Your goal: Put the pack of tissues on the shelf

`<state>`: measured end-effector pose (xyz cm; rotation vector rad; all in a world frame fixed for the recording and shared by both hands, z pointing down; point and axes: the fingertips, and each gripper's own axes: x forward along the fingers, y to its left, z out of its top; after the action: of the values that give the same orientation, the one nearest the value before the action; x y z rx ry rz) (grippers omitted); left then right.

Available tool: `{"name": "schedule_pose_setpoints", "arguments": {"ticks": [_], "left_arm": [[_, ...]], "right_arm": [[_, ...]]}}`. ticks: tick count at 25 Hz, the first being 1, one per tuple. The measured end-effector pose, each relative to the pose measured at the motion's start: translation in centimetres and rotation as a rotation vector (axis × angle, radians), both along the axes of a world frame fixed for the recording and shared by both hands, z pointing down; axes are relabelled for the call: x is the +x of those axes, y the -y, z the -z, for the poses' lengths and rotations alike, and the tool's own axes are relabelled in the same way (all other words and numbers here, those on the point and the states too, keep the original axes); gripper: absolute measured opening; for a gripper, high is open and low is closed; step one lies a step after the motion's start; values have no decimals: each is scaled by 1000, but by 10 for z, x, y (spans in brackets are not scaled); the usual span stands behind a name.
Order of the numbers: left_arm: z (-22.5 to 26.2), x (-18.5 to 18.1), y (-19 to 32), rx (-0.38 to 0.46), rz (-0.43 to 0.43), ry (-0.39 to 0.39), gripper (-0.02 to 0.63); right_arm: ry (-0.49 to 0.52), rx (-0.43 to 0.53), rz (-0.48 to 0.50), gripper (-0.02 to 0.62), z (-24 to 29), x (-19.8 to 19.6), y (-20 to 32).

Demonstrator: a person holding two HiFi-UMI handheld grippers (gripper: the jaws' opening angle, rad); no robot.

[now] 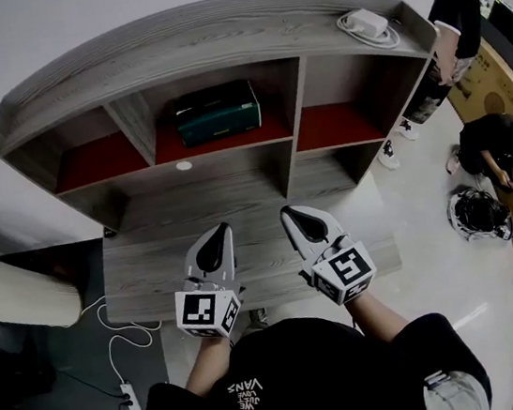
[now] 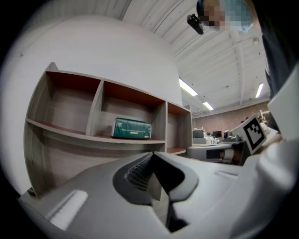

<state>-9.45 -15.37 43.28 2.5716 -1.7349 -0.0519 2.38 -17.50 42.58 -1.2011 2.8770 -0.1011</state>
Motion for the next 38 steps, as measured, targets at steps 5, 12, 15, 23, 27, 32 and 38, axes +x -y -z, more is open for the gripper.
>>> {"name": "schedule_pose_setpoints", "arguments": {"ticks": [5, 12, 15, 23, 27, 32, 38], "left_arm": [[0, 5, -17, 7, 29, 9, 52], [0, 9, -38, 30, 78, 5, 52], [-6, 12, -46, 17, 85, 0, 52], [-10, 16, -58, 6, 104, 4, 52], [-11, 20, -60, 5, 101, 8, 52], [-12, 23, -60, 2, 95, 7, 52], [-13, 22, -58, -4, 94, 8, 52]], "right_arm": [[-5, -1, 35, 3, -7, 6, -14], [-6, -43, 56, 5, -16, 16, -29], [-16, -56, 64, 4, -21, 19, -34], [-38, -70, 77, 3, -27, 25, -43], [-31, -63, 71, 3, -26, 29, -42], [-26, -61, 64, 3, -24, 32, -41], [-26, -66, 63, 3, -25, 32, -40]]}}
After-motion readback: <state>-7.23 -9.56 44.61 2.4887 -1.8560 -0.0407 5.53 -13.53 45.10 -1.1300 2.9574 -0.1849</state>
